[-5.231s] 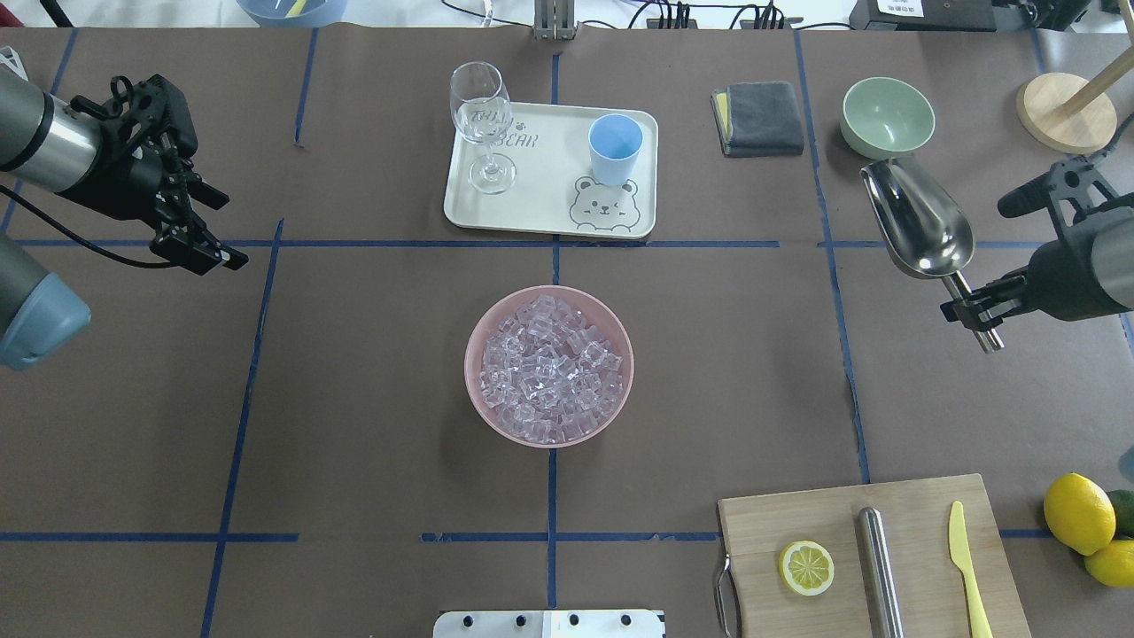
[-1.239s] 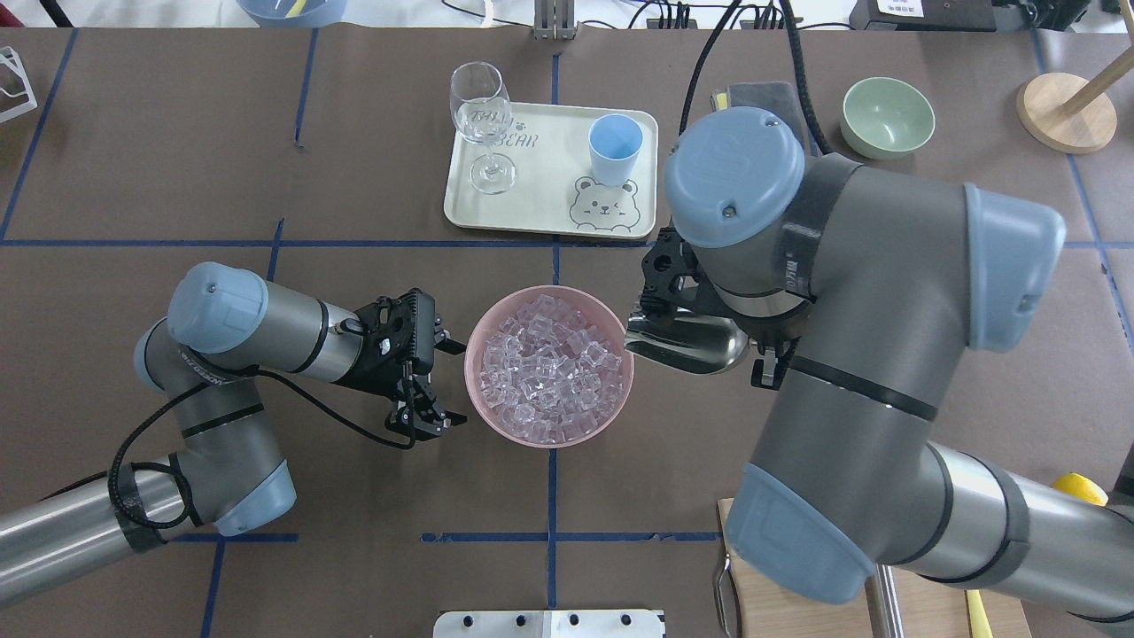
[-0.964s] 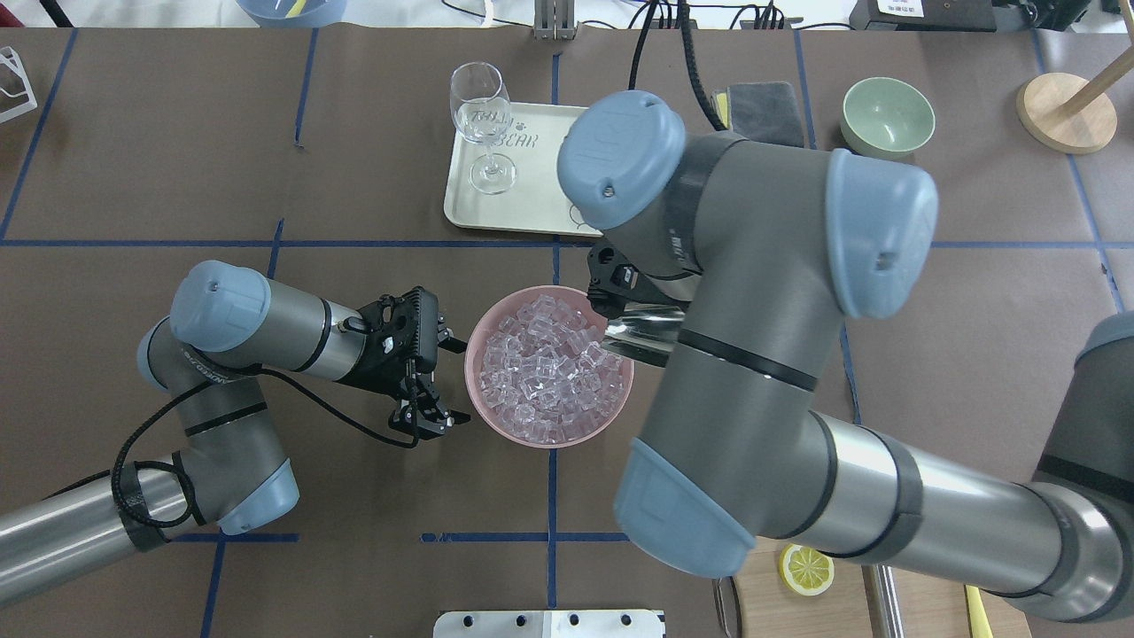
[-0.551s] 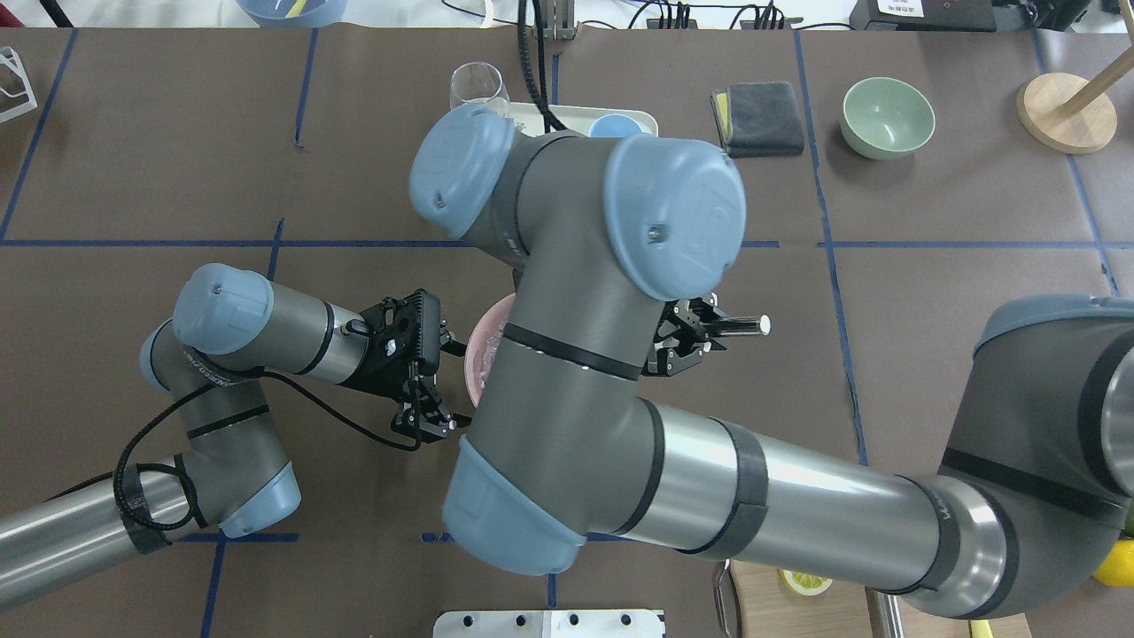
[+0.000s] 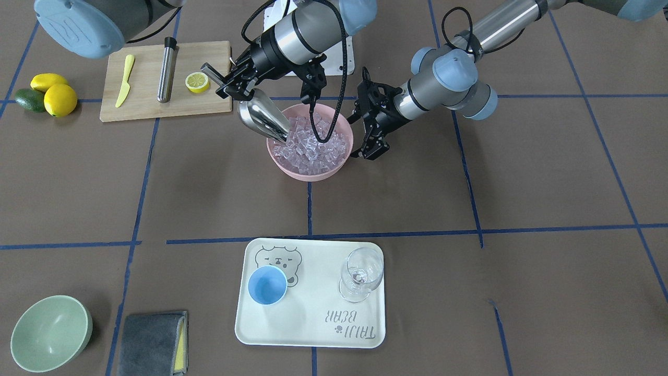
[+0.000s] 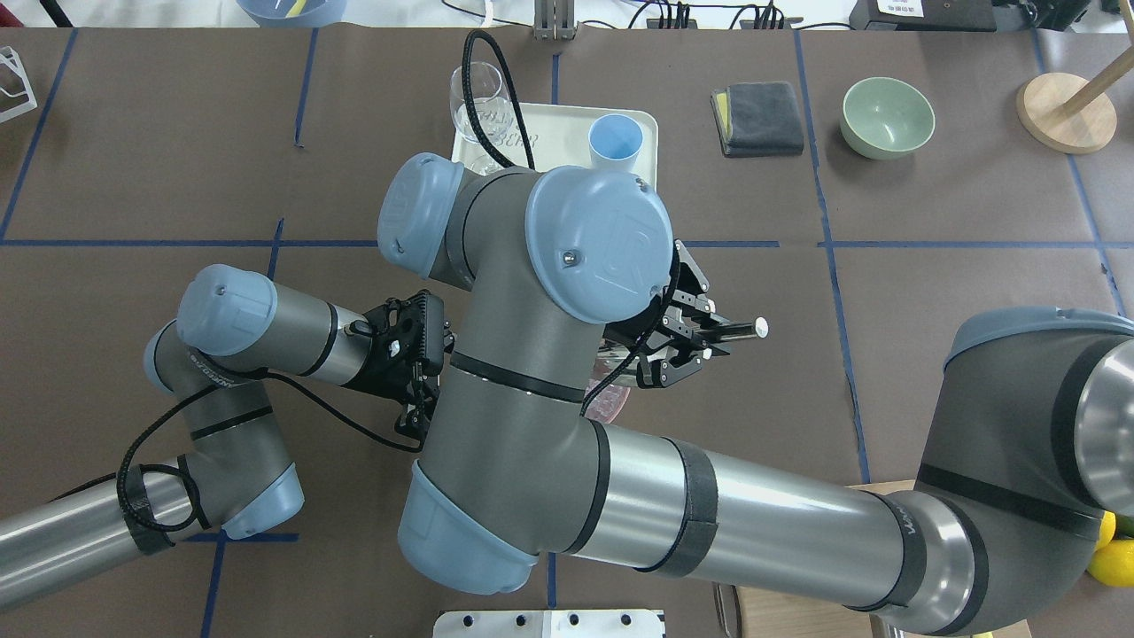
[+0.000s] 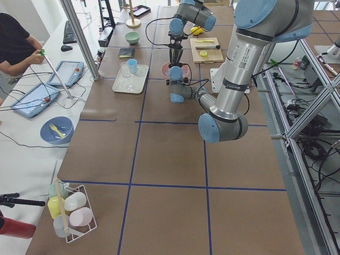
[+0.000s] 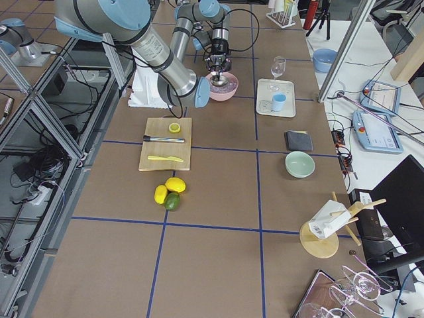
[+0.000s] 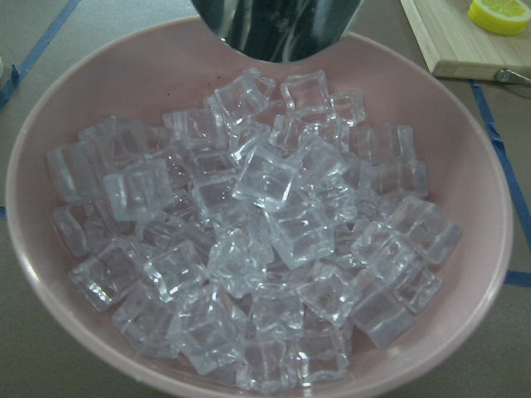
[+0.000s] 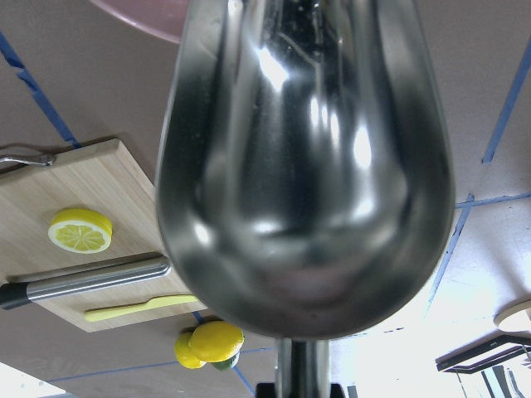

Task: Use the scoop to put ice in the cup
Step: 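Lower the scoop into the ice with the right gripper while the left steadies the bowl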

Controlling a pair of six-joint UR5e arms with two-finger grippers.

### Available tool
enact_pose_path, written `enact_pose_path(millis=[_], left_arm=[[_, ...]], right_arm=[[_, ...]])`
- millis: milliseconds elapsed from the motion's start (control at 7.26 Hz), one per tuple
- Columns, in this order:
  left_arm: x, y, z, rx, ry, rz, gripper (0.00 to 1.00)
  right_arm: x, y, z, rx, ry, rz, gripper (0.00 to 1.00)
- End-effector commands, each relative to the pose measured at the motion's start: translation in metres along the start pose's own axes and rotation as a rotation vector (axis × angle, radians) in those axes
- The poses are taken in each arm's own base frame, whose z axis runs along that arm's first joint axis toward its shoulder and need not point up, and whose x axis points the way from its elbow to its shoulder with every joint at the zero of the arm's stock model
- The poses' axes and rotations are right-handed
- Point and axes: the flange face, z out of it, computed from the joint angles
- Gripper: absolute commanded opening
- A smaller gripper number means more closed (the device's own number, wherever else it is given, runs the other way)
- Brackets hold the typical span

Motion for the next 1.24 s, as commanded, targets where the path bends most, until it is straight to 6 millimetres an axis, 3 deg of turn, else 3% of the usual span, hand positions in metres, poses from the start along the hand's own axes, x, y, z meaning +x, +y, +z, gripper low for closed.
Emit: enact_pose_path(millis=[0,826,1101], left_arm=[[0.000,0.000,0.000,0.000,0.000,-0.002,1.00],[0.002,-0.006,-0.001,0.019,0.002,0.010,1.00],[0.002,-0.008,-0.001,0.022,0.003,-0.001,1.00]], right_arm=[[-0.002,-0.004,0.008,-0.020,0.020,-0.008,0.00],[-0.024,-0.021,0.015,-0.037,0.038,-0.047,0.00],[-0.022,-0.040,0.021,-0.032,0.050,-0.053,0.00]])
